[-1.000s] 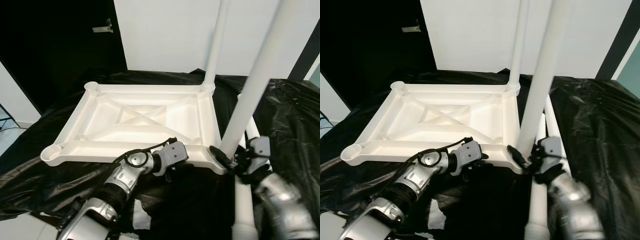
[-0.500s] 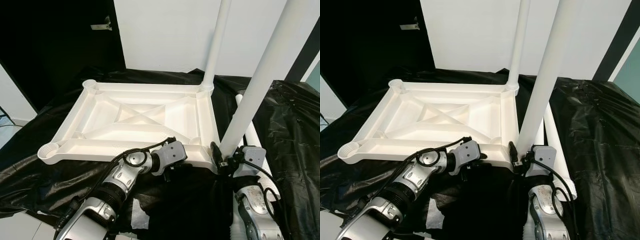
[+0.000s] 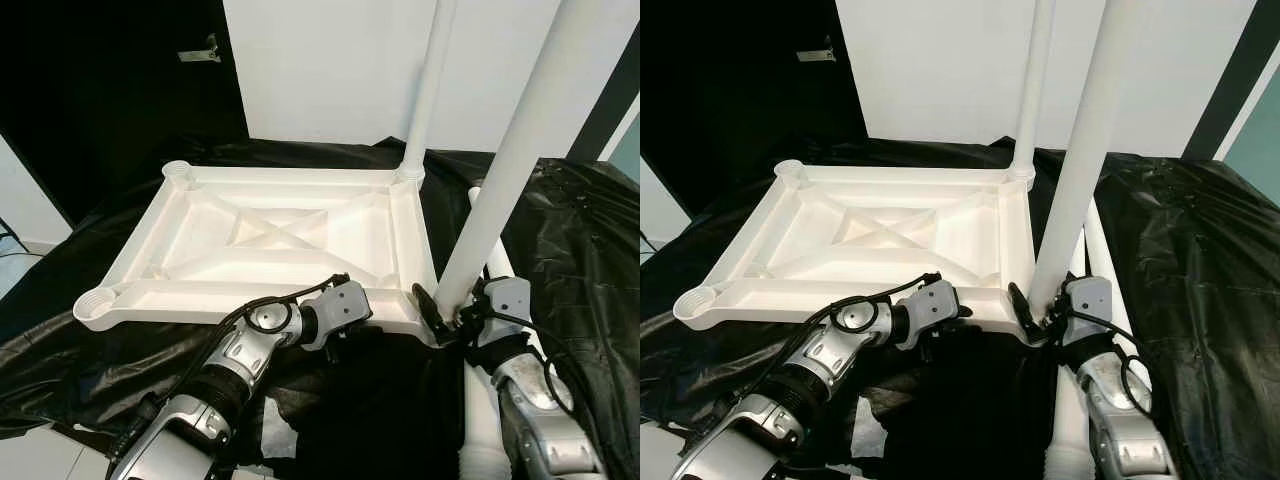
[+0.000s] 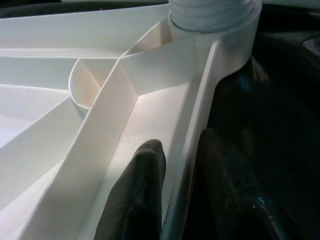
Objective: Building children table
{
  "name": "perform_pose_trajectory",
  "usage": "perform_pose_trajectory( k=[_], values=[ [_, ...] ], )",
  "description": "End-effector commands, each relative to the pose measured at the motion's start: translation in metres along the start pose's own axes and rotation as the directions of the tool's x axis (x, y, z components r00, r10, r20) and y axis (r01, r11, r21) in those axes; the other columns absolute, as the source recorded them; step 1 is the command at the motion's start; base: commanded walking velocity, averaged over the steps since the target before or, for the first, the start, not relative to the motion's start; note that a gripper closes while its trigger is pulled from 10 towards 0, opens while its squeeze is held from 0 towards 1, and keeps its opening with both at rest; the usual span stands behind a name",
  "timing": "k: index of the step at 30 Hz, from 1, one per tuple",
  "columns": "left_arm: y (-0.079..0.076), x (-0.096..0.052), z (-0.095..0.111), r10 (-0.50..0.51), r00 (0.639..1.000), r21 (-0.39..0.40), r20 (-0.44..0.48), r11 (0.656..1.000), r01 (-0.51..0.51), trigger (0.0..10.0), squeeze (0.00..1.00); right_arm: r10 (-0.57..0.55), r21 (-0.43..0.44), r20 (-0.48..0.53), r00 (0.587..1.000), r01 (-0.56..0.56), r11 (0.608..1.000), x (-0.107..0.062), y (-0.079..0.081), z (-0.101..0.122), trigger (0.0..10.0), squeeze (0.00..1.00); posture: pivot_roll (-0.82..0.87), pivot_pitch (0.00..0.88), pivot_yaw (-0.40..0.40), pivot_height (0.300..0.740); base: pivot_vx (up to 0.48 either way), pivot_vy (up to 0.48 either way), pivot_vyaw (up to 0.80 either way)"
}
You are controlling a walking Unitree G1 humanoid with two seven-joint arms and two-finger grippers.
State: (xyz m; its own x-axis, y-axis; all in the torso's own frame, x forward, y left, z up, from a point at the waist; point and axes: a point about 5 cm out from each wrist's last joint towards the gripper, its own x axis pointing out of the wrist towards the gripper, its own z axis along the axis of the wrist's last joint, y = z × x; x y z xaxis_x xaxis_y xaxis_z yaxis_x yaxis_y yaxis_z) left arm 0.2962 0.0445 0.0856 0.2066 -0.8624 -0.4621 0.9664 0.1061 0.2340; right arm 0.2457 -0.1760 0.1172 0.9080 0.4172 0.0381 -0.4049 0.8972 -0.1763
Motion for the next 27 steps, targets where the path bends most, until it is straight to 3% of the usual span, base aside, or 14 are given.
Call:
perform_pose_trajectory(
  k=[1, 5, 6, 7, 8, 14, 17, 22, 25, 26, 27],
  values=[
    [-0.025, 0.003, -0.037, -0.109, 0.985, -0.118, -0.132, 0.989, 0.094, 10.0, 0.00, 0.122, 0.018, -0.013, 0.992, -0.121, 0.992, 0.000, -0.002, 0.001, 10.0, 0.00, 0.00, 0.000, 0.002, 0.740, 0.000, 0.000, 0.00],
    [-0.025, 0.003, -0.036, -0.112, 0.985, -0.118, -0.130, 0.988, 0.096, 10.0, 0.00, 0.215, 0.001, -0.053, 0.975, -0.215, 0.977, -0.002, -0.008, 0.003, 10.0, 0.00, 0.00, 0.000, 0.002, 0.740, 0.000, 0.000, 0.00],
    [-0.025, 0.003, -0.037, -0.112, 0.985, -0.118, -0.131, 0.988, 0.097, 10.0, 0.00, 0.259, 0.001, -0.079, 0.963, -0.260, 0.966, -0.003, -0.011, 0.003, 7.5, 0.00, 0.00, 0.000, 0.002, 0.740, 0.000, 0.000, 0.00],
    [-0.025, 0.003, -0.037, -0.112, 0.985, -0.118, -0.132, 0.988, 0.097, 10.0, 0.00, 0.284, 0.003, -0.095, 0.954, -0.286, 0.958, -0.004, -0.013, 0.003, 7.5, 0.00, 0.00, 0.000, 0.003, 0.740, 0.000, 0.000, 0.00],
    [-0.025, 0.003, -0.037, -0.112, 0.985, -0.118, -0.132, 0.988, 0.097, 10.0, 0.00, 0.317, 0.002, -0.107, 0.942, -0.319, 0.948, -0.005, -0.015, 0.003, 0.0, 0.00, 0.00, 0.000, 0.003, 0.740, 0.000, 0.000, 0.00],
    [-0.025, 0.002, -0.037, -0.112, 0.985, -0.118, -0.134, 0.988, 0.096, 10.0, 0.00, 0.362, 0.006, -0.127, 0.924, -0.364, 0.931, -0.008, -0.018, 0.002, 0.0, 0.00, 0.00, 0.000, 0.004, 0.740, 0.000, 0.000, 0.00],
    [-0.025, 0.001, -0.038, -0.112, 0.984, -0.117, -0.136, 0.989, 0.096, 10.0, 0.00, 0.360, 0.059, -0.152, 0.921, -0.355, 0.933, -0.009, -0.019, -0.003, 0.0, 0.00, 0.00, 0.000, 0.005, 0.740, 0.000, 0.000, 0.00],
    [-0.025, 0.002, -0.038, -0.113, 0.984, -0.114, -0.137, 0.989, 0.097, 10.0, 0.00, 0.323, 0.115, -0.135, 0.937, -0.309, 0.944, -0.007, -0.005, -0.010, 0.0, 0.00, 0.00, 0.000, 0.002, 0.740, 0.000, 0.000, 0.00],
    [-0.025, 0.003, -0.036, -0.112, 0.985, -0.114, -0.133, 0.989, 0.097, 10.0, 0.00, 0.072, 0.154, -0.098, 0.993, -0.057, 0.987, -0.001, 0.017, -0.020, 0.0, 0.00, 0.00, 0.000, -0.002, 0.740, 0.000, 0.000, 0.00],
    [-0.025, 0.003, -0.036, -0.112, 0.985, -0.114, -0.133, 0.989, 0.097, 10.0, 0.00, 0.072, 0.154, -0.098, 0.993, -0.057, 0.987, -0.001, 0.017, -0.020, 0.0, 0.00, 0.00, 0.000, -0.002, 0.740, 0.000, 0.000, 0.00],
    [-0.025, 0.004, -0.036, -0.112, 0.985, -0.114, -0.133, 0.989, 0.097, 10.0, 0.00, -0.063, 0.150, -0.099, 0.993, 0.077, 0.986, -0.002, 0.019, -0.023, 0.0, 0.00, 0.01, 0.000, 0.000, 0.740, 0.000, 0.000, 0.00]
  ],
)
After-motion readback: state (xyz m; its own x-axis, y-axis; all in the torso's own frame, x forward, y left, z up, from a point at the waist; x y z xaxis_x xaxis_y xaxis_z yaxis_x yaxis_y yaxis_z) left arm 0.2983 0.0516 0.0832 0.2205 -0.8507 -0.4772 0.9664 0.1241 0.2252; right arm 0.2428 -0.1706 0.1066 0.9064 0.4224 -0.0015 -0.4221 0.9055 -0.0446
